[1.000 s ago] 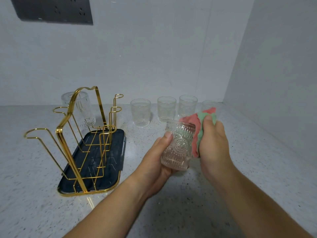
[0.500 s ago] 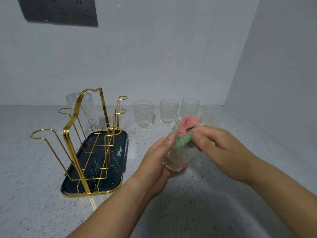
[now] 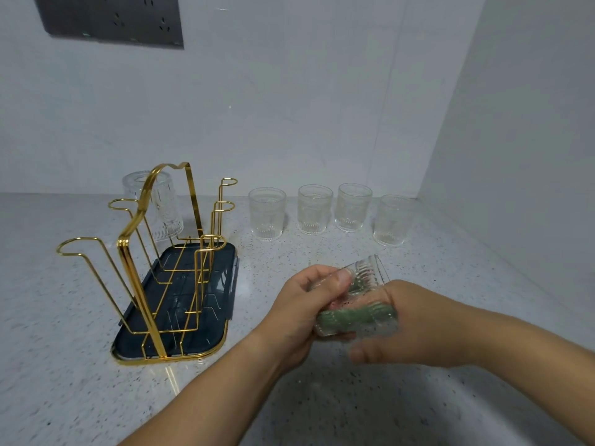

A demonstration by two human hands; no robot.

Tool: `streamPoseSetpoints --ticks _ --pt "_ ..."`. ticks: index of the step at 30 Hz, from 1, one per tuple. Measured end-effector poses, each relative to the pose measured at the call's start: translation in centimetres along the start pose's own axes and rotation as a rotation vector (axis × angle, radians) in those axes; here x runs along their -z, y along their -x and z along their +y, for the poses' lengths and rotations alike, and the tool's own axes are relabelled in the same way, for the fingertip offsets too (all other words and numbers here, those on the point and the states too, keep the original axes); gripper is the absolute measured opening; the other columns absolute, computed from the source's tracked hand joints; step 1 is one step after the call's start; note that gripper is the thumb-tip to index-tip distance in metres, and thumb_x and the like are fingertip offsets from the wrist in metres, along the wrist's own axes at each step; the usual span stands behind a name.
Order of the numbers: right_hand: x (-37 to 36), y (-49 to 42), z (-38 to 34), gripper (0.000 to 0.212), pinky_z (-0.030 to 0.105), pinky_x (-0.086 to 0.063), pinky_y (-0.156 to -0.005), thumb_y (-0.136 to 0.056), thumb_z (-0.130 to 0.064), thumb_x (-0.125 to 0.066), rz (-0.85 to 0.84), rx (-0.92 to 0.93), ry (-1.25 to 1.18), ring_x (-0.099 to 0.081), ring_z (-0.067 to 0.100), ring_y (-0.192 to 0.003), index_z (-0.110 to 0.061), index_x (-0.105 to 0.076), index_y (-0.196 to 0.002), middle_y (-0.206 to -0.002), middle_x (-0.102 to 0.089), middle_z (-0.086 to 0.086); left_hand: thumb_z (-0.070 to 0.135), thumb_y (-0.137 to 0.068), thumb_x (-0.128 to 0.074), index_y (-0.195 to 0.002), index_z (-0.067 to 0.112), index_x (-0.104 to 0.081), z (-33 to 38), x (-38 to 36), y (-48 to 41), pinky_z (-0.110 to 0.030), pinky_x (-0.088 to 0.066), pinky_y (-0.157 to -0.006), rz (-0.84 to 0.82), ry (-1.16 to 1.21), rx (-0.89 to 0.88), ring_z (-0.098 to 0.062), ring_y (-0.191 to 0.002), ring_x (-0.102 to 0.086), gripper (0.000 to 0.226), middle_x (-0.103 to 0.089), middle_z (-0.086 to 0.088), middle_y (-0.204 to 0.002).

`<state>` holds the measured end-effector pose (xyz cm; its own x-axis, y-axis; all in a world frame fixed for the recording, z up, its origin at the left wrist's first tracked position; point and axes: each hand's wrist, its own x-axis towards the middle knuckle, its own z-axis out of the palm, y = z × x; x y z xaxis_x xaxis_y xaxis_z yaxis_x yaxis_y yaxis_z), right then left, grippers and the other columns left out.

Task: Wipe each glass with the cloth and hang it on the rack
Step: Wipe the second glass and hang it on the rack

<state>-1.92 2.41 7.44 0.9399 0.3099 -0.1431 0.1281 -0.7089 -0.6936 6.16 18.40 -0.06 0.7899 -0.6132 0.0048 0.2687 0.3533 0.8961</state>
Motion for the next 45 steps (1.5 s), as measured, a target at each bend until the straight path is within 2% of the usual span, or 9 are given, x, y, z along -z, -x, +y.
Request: streamPoseSetpoints --ticks 3,5,9,15,23,30,33,39,45 --pt "-0.3 0.0 0.6 0.022 0.02 -0.055 -0.083 -0.081 -0.019 -0.086 0.0 -0.022 -0.327 -0.074 0.008 -0.092 -0.022 -0.08 -0.102 -0.096 -0.08 -0.002 0.036 -0.065 -0.089 -0.093 0.012 -0.075 -0.1 0.3 0.0 -0.033 -0.06 -0.067 0.005 -0.039 -0.063 -0.024 -0.074 -0.07 0.039 -0.074 -0.014 -0.088" --pt "-0.4 0.2 1.2 0.034 0.03 -0.056 -0.094 -0.077 -0.027 -0.086 -0.044 -0.063 -0.503 -0.073 0.022 -0.104 -0.016 -0.078 -0.108 -0.109 -0.077 0.013 0.036 -0.065 -0.089 -0.091 0.013 -0.076 0.0 0.2 0.1 -0.033 -0.06 -0.067 -0.018 -0.075 -0.048 -0.024 -0.074 -0.07 0.038 -0.074 -0.013 -0.087" --pt "-1.4 0.6 1.5 0.02 0.024 -0.057 -0.086 -0.085 -0.028 -0.083 0.065 -0.018 -0.133 -0.074 0.005 -0.09 -0.026 -0.078 -0.104 -0.096 -0.079 -0.009 0.038 -0.073 -0.084 -0.085 0.012 -0.069 0.3 -0.3 0.2 -0.026 -0.053 -0.049 -0.038 -0.083 0.059 -0.018 -0.058 -0.065 0.032 -0.07 -0.007 -0.073" --pt "-2.0 0.3 1.7 0.023 0.022 -0.048 -0.102 -0.093 -0.037 -0.072 0.091 0.176 0.27 -0.063 0.002 -0.115 -0.035 -0.074 -0.116 -0.116 -0.069 -0.02 0.052 -0.073 -0.083 -0.111 0.007 -0.067 0.8 0.2 0.2 -0.037 -0.06 -0.056 -0.105 -0.078 0.173 -0.028 -0.072 -0.066 0.061 -0.067 -0.018 -0.093" --pt "-2.9 -0.2 2.3 0.007 0.045 -0.056 -0.075 -0.088 -0.018 -0.079 0.212 -0.002 -0.108 -0.069 0.021 -0.073 -0.011 -0.076 -0.09 -0.084 -0.074 0.012 0.055 -0.067 -0.084 -0.093 0.012 -0.06 0.4 0.1 0.2 -0.036 -0.056 -0.059 -0.026 -0.096 0.111 -0.025 -0.065 -0.067 0.056 -0.07 -0.008 -0.079" --pt "-1.4 0.5 1.5 0.018 0.049 -0.053 -0.104 -0.089 -0.007 -0.074 0.273 -0.1 -0.549 -0.074 0.033 -0.103 -0.011 -0.078 -0.106 -0.105 -0.079 0.016 0.06 -0.087 -0.062 -0.122 0.021 -0.06 -0.1 -0.2 0.5 -0.04 -0.057 -0.061 -0.096 -0.094 0.055 -0.027 -0.086 -0.07 0.052 -0.071 -0.017 -0.115" --pt "-1.6 0.7 0.6 0.017 0.051 -0.051 -0.107 -0.096 -0.008 -0.066 0.204 -0.067 -0.699 -0.072 0.043 -0.104 -0.002 -0.075 -0.109 -0.106 -0.074 0.029 0.055 -0.09 -0.061 -0.11 0.025 -0.059 -0.8 -0.5 0.6 -0.037 -0.049 -0.055 -0.046 -0.251 -0.103 -0.024 -0.077 -0.066 0.036 -0.072 -0.006 -0.097" --pt "-3.4 -0.6 1.2 0.024 0.041 -0.057 -0.082 -0.096 -0.04 -0.06 0.343 0.115 0.046 -0.072 0.014 -0.083 -0.023 -0.077 -0.09 -0.086 -0.077 -0.004 0.058 -0.084 -0.068 -0.098 0.003 -0.071 -0.1 -0.3 0.0 -0.032 -0.036 -0.051 0.067 0.046 0.091 -0.028 -0.062 -0.057 0.056 -0.067 -0.016 -0.08" --pt "-0.9 -0.8 1.7 0.038 0.029 -0.029 -0.111 -0.102 -0.066 -0.029 0.13 0.301 0.73 -0.055 0.0 -0.11 -0.051 -0.057 -0.124 -0.115 -0.066 -0.026 0.059 -0.082 -0.063 -0.094 0.014 -0.082 0.4 0.2 -0.1 -0.036 -0.039 -0.061 -0.006 0.057 0.213 -0.035 -0.08 -0.06 0.051 -0.071 -0.015 -0.091"
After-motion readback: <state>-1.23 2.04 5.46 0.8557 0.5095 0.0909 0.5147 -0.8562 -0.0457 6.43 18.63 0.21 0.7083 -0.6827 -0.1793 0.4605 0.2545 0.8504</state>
